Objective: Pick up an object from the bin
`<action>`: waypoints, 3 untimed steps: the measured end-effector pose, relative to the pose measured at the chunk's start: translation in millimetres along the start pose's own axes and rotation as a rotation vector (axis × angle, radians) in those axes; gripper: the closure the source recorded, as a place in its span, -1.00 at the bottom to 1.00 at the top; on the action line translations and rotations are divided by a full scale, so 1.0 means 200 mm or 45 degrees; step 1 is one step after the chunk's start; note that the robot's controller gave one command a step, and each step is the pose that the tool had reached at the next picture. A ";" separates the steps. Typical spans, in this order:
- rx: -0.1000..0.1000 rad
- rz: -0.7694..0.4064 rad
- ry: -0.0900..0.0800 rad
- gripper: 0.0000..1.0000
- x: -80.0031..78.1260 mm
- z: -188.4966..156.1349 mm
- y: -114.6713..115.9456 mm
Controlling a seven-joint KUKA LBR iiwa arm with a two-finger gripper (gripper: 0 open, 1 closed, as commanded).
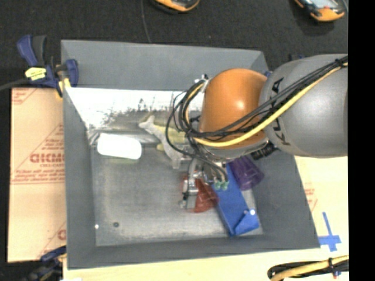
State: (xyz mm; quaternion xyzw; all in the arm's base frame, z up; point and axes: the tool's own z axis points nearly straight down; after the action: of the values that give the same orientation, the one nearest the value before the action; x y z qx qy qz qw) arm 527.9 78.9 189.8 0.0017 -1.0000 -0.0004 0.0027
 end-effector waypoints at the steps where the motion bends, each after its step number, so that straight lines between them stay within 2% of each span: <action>1: -0.001 0.003 -0.010 -1.00 -0.01 -0.02 0.00; 2: -0.007 0.044 -0.011 -1.00 -0.20 0.47 -0.48; 3: -0.007 0.112 -0.020 -1.00 -0.29 0.31 -0.55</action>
Offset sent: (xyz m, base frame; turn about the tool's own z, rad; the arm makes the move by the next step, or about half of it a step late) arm 0.0440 -0.1181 -0.1198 0.0407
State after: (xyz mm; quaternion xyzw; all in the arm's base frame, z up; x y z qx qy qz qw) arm 586.7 -30.9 126.6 -0.0423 -0.9991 -0.0029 -0.0052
